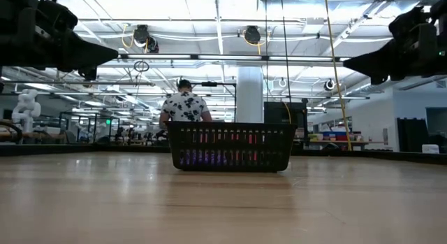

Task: Sort Halloween decoration
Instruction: Return to Home Position

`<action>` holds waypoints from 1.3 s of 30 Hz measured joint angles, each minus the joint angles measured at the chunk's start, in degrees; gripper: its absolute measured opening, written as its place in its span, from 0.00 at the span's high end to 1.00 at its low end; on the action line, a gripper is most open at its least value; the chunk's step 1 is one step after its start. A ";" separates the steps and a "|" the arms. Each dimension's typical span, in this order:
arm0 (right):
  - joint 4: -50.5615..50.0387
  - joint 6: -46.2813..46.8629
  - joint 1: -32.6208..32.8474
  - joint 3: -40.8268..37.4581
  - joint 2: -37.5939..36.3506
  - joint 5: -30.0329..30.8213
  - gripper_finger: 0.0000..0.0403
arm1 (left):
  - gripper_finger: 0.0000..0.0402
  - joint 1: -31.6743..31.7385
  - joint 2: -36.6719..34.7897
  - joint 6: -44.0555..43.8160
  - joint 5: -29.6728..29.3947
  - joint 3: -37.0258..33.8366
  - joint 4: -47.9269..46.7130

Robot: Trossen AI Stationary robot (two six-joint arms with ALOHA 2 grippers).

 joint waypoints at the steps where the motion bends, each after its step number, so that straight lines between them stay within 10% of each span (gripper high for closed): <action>1: 0.00 0.55 0.00 0.00 0.36 0.07 1.00 | 0.99 0.00 0.00 -0.15 -0.11 0.00 -0.01; 11: 0.09 1.30 0.00 0.00 0.69 3.28 1.00 | 0.99 0.00 0.00 1.26 -8.41 0.00 -0.39; 39: -0.13 6.92 0.00 0.00 0.70 3.21 1.00 | 0.99 0.00 0.00 1.28 -8.62 -0.07 -0.51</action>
